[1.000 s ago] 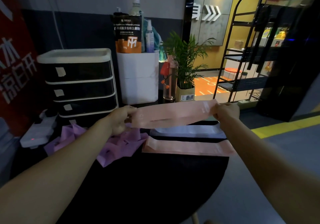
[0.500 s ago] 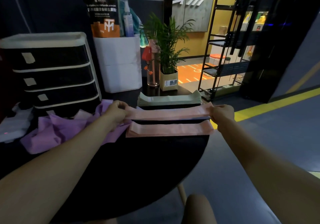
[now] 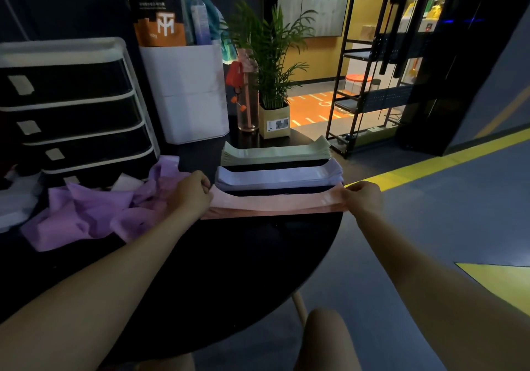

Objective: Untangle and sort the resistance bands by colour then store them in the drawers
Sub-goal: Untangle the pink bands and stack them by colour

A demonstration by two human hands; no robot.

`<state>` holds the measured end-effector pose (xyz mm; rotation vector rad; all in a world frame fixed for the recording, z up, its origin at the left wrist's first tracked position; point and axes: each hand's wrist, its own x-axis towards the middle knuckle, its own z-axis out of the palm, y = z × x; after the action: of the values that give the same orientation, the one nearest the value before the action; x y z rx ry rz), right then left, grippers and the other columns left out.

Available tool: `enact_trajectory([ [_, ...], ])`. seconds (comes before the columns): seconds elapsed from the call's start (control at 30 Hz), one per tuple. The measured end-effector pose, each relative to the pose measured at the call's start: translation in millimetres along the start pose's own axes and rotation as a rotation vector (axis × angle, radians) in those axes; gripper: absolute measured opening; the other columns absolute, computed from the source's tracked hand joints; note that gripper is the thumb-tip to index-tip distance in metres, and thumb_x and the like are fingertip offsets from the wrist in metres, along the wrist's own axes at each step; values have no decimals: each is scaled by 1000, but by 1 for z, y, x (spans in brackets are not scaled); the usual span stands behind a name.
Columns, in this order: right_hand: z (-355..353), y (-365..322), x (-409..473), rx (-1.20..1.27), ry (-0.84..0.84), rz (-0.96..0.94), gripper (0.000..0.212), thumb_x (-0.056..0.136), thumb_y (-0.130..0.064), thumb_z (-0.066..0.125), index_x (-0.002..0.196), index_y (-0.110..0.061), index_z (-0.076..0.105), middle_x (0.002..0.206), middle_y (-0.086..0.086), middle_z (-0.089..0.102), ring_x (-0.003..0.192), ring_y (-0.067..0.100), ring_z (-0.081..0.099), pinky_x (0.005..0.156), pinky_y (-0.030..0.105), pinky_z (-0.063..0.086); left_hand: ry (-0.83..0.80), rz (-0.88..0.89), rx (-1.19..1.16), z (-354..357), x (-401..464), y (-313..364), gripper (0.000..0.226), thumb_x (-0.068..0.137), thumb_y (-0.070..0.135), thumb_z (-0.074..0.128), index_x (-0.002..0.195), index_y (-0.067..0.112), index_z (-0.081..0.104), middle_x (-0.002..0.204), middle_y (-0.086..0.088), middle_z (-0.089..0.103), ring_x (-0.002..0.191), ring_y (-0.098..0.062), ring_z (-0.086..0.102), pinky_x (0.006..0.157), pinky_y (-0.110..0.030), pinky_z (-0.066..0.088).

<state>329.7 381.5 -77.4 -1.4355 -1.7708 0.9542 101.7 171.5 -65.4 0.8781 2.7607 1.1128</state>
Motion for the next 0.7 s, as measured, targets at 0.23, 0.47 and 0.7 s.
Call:
enact_trajectory([
  [0.23, 3, 10, 1, -75, -1, -15, 16, 87, -14, 57, 86, 0, 64, 89, 17, 64, 86, 30, 58, 69, 30, 39, -50, 75, 85, 6, -3, -10, 15, 78, 1, 61, 82, 12, 53, 86, -8, 60, 84, -29, 58, 73, -36, 43],
  [0.47, 7, 3, -5, -436, 128, -278, 30, 88, -13, 54, 117, -4, 54, 124, 19, 48, 116, 35, 41, 92, 40, 36, 88, 242, 128, 9, -11, -13, 16, 84, 16, 66, 94, 8, 57, 105, -11, 52, 98, -25, 50, 81, -37, 41],
  [0.7, 49, -32, -49, -367, -315, -821, 33, 87, -27, 62, 116, -10, 58, 117, 9, 51, 112, 25, 42, 91, 34, 38, 27, 548, 134, 20, -38, -17, 29, 81, 7, 66, 109, 10, 62, 117, -4, 56, 106, -23, 51, 88, -33, 42],
])
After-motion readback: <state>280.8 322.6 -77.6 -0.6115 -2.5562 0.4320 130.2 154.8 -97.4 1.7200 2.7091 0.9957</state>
